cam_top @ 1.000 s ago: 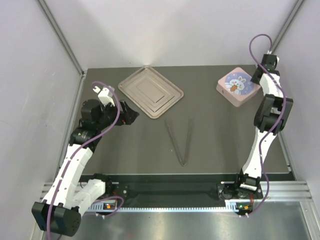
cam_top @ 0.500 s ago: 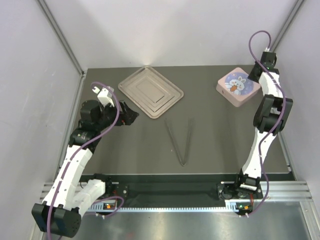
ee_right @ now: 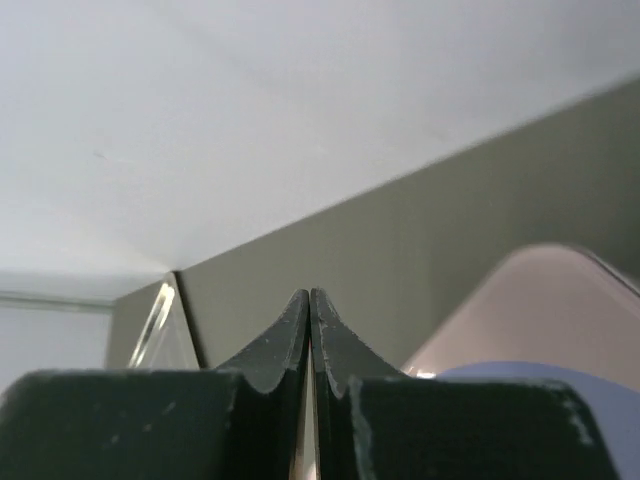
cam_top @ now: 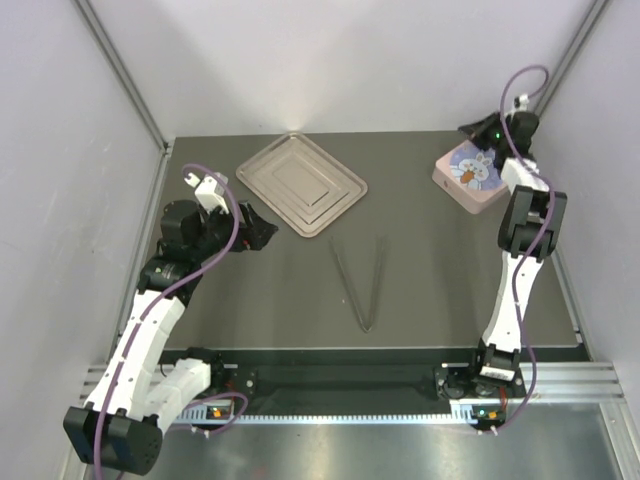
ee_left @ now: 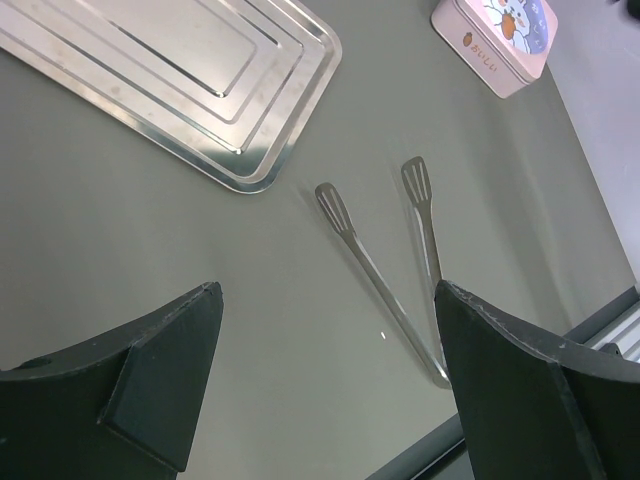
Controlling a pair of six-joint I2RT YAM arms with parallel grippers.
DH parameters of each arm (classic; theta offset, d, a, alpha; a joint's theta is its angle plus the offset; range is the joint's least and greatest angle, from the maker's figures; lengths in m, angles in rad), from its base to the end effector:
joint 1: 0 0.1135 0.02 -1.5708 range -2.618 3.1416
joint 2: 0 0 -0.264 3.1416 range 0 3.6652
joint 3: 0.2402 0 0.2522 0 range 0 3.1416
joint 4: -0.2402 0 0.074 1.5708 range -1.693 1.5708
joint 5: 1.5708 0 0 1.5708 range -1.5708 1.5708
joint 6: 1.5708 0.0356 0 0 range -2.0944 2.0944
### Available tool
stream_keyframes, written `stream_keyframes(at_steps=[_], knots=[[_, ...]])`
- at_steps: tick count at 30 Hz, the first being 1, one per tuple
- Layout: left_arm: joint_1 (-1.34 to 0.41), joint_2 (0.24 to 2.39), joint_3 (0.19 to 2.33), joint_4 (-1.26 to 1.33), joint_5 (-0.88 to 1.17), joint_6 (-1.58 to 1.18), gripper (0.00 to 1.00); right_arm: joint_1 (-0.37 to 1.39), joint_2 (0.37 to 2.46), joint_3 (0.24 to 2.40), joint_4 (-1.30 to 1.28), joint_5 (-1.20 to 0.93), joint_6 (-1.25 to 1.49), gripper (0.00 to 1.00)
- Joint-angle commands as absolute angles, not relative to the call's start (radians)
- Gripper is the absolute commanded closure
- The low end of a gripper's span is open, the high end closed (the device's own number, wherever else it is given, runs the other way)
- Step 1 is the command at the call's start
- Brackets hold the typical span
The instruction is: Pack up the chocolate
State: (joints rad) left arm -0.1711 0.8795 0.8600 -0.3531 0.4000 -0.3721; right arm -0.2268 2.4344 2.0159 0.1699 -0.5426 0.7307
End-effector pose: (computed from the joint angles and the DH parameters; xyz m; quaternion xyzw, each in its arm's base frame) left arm 0.1920 -0.0472 0.3332 0.0303 0.8165 -0.3063 0.4884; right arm 0.5597 -0.1103 0.2146 0.2043 0.7507 0.3523 0.5201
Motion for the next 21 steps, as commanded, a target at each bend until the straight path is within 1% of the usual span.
stream_keyframes(at_steps=[1, 4, 6, 13, 17, 21], knots=[[-0.164, 0.879, 0.856, -0.304, 0.410, -0.377, 0.08, -0.255, 2.574, 1.982, 0.423, -0.690, 1.014, 1.00], [-0.166, 0.882, 0.856, -0.304, 0.408, -0.377, 0.08, -0.261, 2.580, 1.982, 0.388, -0.695, 0.979, 1.00], [-0.164, 0.885, 0.856, -0.305, 0.410, -0.377, 0.08, -0.273, 2.563, 1.961, 0.412, -0.703, 0.982, 1.00], [-0.161, 0.882, 0.856, -0.301, 0.405, -0.379, 0.08, -0.302, 2.456, 1.941, 0.452, -0.755, 1.015, 1.00], [-0.160, 0.879, 0.853, -0.302, 0.400, -0.376, 0.08, -0.308, 2.395, 1.919, 0.445, -0.717, 0.976, 1.00], [-0.160, 0.880, 0.854, -0.301, 0.403, -0.379, 0.08, -0.308, 2.402, 1.925, 0.445, -0.670, 0.962, 1.00]])
